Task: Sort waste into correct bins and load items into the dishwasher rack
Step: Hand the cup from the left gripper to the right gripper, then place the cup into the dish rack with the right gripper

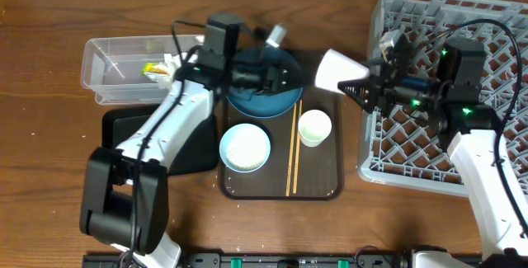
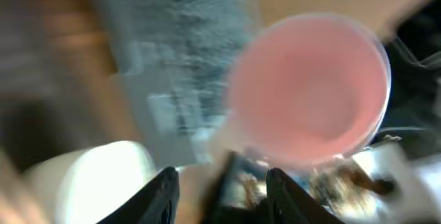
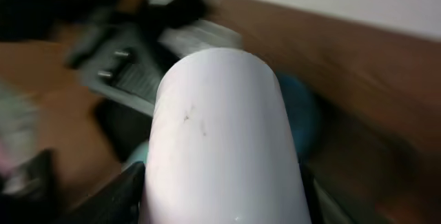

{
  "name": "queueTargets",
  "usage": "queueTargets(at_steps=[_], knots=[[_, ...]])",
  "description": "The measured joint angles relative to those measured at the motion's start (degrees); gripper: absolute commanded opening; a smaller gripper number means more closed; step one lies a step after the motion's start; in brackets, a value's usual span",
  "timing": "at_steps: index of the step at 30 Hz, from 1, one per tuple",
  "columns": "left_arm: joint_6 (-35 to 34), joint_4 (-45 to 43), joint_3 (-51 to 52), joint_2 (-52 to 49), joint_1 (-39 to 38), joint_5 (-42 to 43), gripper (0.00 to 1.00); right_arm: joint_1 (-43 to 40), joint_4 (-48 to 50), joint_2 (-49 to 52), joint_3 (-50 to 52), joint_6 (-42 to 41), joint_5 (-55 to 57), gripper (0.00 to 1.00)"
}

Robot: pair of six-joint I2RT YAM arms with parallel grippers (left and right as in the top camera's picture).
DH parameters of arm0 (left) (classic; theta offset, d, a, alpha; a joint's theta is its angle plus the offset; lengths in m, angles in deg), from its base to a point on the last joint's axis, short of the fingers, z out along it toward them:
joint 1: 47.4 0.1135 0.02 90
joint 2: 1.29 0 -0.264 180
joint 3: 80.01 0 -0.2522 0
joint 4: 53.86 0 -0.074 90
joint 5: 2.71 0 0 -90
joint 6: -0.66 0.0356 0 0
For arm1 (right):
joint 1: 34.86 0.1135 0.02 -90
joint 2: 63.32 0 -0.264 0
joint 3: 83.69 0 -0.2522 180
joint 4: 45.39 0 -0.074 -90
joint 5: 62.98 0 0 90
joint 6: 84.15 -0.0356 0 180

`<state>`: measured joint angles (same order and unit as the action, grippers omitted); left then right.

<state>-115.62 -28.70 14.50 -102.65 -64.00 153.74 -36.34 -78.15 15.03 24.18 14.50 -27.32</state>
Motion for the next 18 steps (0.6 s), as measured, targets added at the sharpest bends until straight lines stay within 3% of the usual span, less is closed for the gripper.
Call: queueTargets(at_steps=[5,11,18], knots=[[8.63,14.56,0.2,1.05,4.26,-17.0,0.44,-7.32,-8.7,-3.98,-0.83,-2.03,14.16,0.01],[13.53,22.93,0.24,10.32,6.49,-36.79,0.45,-19.19,-22.91,-8.11,-8.92,-5.62,33.66,0.01],[14.78,23.58,0.22,16.9,6.54,-45.75,0.45,-29.05,-30.49,-6.51,-12.52,-10.86,51.56,0.01]])
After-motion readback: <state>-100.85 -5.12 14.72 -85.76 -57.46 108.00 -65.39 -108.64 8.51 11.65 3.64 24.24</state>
